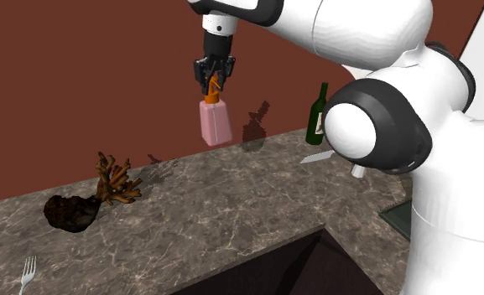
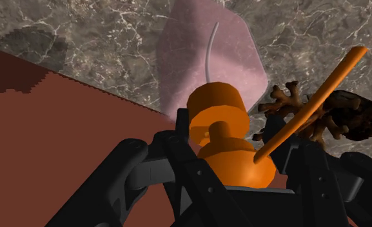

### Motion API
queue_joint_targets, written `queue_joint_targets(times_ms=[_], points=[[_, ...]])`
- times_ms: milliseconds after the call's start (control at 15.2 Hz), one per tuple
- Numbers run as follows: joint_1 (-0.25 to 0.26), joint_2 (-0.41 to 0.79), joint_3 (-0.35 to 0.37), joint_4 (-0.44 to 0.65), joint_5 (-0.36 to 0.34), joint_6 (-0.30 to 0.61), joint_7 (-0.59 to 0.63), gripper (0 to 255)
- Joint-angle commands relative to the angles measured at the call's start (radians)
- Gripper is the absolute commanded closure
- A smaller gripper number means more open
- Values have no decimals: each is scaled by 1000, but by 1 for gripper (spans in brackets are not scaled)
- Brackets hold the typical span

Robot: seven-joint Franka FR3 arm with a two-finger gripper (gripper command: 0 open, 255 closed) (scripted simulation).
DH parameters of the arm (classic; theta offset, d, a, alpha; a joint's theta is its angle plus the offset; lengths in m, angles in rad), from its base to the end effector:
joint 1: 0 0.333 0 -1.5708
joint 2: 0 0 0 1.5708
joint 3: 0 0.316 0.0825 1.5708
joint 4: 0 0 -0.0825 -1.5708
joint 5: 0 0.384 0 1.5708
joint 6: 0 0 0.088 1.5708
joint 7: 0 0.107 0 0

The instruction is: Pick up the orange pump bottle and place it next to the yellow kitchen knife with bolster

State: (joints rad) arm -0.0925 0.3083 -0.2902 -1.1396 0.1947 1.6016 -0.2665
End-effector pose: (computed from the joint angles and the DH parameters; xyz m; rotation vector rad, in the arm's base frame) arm 0.6185 -0.1881 0.6526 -3.0738 0.1320 -0.2933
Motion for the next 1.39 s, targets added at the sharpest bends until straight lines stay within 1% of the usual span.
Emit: queue_joint_targets(times_ms=[0, 330, 396, 594, 792, 1056, 1320], points=[[-7, 16, 0, 54, 5, -38, 2, 255], [-35, 84, 1, 230, 28, -148, 9, 255], [-38, 90, 1, 245, 30, -157, 10, 255], [-70, 34, -17, 160, 29, -135, -52, 255], [-109, -3, -36, 106, 33, -126, -115, 255], [-167, -29, -64, 69, 44, -128, -201, 255], [-232, -32, -93, 67, 64, -144, -290, 255]])
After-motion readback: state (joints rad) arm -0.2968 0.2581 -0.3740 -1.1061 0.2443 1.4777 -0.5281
